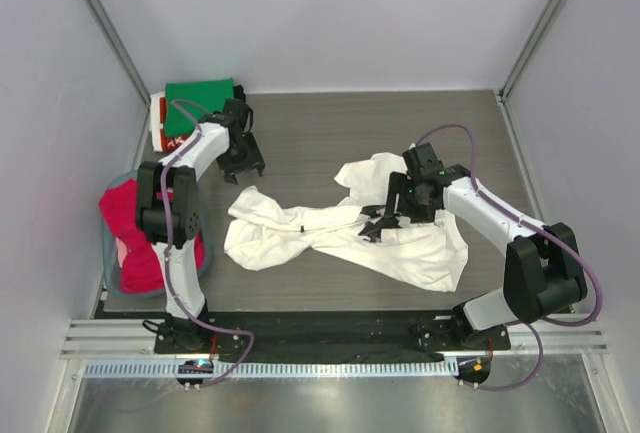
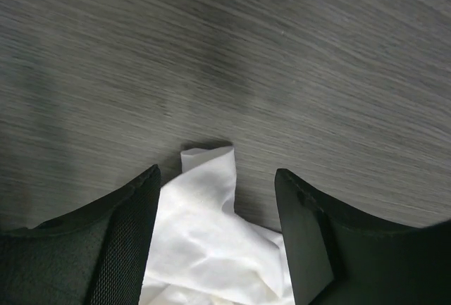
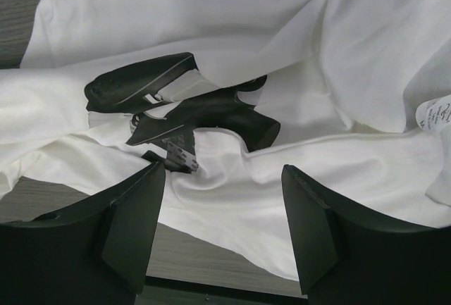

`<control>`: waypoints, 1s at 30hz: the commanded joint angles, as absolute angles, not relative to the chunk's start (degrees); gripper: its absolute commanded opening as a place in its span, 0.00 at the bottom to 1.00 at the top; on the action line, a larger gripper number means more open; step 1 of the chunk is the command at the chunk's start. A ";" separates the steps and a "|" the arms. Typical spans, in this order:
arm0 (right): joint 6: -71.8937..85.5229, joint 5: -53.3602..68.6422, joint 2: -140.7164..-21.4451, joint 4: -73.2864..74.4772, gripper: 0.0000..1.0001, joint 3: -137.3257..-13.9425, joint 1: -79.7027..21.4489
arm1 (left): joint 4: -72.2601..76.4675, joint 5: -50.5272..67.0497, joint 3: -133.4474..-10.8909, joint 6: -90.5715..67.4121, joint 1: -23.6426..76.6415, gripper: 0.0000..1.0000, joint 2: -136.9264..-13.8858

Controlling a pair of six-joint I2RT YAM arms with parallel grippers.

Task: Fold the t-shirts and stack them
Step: Flatten the tshirt out

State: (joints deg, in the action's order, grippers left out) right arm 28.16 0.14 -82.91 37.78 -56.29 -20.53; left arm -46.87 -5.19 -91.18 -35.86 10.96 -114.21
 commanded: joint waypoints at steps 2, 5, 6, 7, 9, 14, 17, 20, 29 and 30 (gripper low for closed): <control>27.86 1.67 -80.16 35.60 0.73 -54.93 -20.83 | -47.46 -2.64 -91.59 -34.45 11.08 0.66 -115.93; 27.25 1.76 -80.07 35.16 0.73 -54.23 -20.92 | -46.32 -2.46 -88.08 -35.33 11.07 0.66 -115.23; 27.25 1.67 -80.33 34.98 0.73 -54.05 -20.83 | -45.62 -2.46 -87.20 -35.59 11.16 0.65 -114.79; 27.07 1.67 -80.59 34.89 0.73 -53.88 -20.83 | -45.35 -2.29 -85.53 -35.68 11.16 0.65 -114.44; 26.98 1.85 -80.95 34.54 0.73 -53.70 -20.83 | -44.65 -2.11 -84.29 -35.95 11.25 0.63 -114.08; 26.90 2.11 -82.26 33.49 0.73 -53.96 -20.83 | -43.24 -1.23 -82.70 -35.86 11.86 0.45 -115.05; 26.54 2.37 -83.23 33.31 0.73 -55.54 -20.83 | -42.89 -0.62 -83.40 -35.16 12.04 0.09 -115.31; 25.58 3.07 -84.72 33.49 0.73 -59.31 -20.83 | -43.68 -1.75 -84.29 -34.89 12.13 0.00 -112.34; 23.47 2.11 -95.79 34.89 0.75 -80.22 -20.57 | -50.89 -6.15 -79.90 -34.28 12.04 0.00 -92.74; 23.21 1.85 -99.37 35.33 0.76 -82.25 -20.39 | -51.15 -6.24 -78.59 -34.63 12.13 0.00 -88.98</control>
State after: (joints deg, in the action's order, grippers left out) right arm 25.28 2.94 -94.56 35.62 -75.77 -20.51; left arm -47.92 -4.10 -80.73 -35.27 11.94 -98.52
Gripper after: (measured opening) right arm 0.755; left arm 0.017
